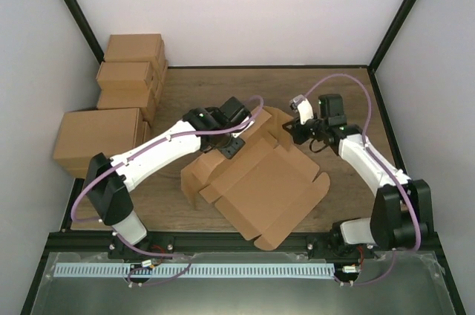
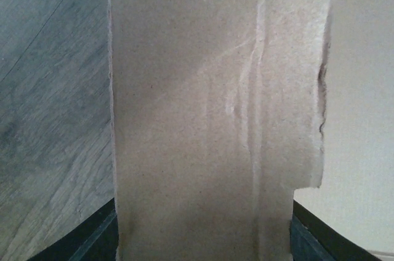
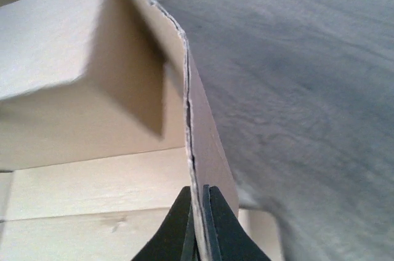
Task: Fold the paper box
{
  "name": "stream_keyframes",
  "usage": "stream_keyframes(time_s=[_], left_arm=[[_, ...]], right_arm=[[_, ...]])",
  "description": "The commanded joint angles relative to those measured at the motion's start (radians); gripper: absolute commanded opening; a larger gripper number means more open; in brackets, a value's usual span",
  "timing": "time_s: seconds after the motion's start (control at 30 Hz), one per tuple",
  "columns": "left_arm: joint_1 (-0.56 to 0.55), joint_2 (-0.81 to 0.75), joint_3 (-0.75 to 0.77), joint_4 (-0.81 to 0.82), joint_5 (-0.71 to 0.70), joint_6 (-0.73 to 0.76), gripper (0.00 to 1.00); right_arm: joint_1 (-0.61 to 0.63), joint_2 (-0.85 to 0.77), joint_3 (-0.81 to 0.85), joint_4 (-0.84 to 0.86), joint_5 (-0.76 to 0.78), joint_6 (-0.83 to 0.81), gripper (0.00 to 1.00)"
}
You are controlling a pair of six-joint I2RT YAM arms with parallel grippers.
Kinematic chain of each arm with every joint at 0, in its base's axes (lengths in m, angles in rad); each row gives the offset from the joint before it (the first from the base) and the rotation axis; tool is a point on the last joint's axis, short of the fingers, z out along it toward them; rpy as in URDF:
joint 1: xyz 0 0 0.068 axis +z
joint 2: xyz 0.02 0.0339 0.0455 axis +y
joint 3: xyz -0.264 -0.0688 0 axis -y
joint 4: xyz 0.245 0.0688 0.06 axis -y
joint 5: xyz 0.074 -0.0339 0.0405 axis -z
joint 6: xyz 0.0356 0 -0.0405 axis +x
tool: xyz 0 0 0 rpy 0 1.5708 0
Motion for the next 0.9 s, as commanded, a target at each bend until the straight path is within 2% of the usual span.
stream_keyframes(time_s=[0.0, 0.33, 0.47, 0.6, 0.8, 0.87], left_arm=[[0.001, 0.007, -0.028, 0.002, 0.071, 0.044, 0.55], [-0.048, 0.032, -0.036, 0.001, 0.075, 0.058, 0.55], [-0.078, 0.044, -0.036, -0.004, 0.066, 0.068, 0.55], [-0.105, 0.053, -0.034, -0.007, 0.036, 0.070, 0.55], [-0.123, 0.062, -0.036, -0.014, 0.018, 0.073, 0.55], [-0.139, 0.068, -0.037, -0.013, 0.010, 0.077, 0.55]], right_arm=[[0.052, -0.101, -0.037, 0.089, -0.146, 0.120, 0.01], [0.093, -0.189, -0.177, 0.181, -0.120, 0.209, 0.03], [0.094, -0.199, -0.219, 0.212, -0.122, 0.224, 0.08], [0.094, -0.209, -0.271, 0.261, -0.112, 0.233, 0.18], [0.094, -0.218, -0.334, 0.325, -0.111, 0.242, 0.21], [0.095, -0.223, -0.351, 0.352, -0.141, 0.241, 0.26]])
